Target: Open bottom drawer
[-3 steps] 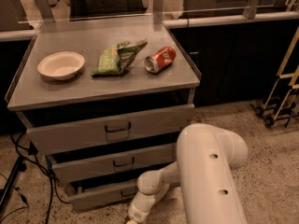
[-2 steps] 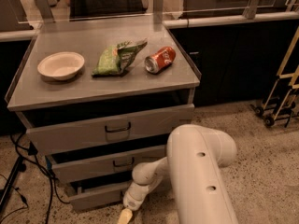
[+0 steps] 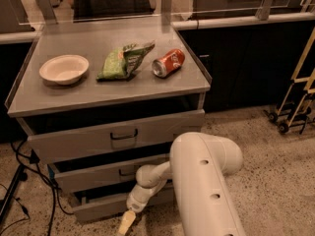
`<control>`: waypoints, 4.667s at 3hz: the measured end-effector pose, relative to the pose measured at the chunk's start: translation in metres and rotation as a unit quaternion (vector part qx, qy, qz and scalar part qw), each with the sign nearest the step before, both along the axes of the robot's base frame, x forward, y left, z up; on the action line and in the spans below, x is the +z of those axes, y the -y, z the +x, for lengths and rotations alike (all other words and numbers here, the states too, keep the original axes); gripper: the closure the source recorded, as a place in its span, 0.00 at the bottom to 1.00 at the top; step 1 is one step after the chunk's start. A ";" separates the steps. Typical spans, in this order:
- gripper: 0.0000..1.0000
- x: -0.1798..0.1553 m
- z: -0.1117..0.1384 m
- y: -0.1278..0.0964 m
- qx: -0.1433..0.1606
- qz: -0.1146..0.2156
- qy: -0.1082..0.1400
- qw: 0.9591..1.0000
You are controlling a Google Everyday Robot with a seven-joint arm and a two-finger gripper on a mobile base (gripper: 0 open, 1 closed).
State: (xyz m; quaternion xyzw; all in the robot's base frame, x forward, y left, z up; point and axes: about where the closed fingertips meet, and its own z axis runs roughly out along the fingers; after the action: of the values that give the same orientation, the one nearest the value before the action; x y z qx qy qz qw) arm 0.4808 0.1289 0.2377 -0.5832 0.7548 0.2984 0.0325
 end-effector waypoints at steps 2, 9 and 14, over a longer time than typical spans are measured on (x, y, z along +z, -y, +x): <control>0.00 -0.025 -0.013 0.017 -0.005 -0.043 -0.011 0.999; 0.00 -0.037 0.006 -0.002 0.024 -0.039 0.017 0.999; 0.00 -0.037 -0.122 0.065 0.028 -0.059 -0.079 0.995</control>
Offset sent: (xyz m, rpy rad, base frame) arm -0.0160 -0.0343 -0.0400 -0.1348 0.0330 -0.0290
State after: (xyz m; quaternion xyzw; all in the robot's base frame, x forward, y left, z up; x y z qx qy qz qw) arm 0.3587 0.0636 0.2003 -0.5794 0.7550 0.2990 -0.0703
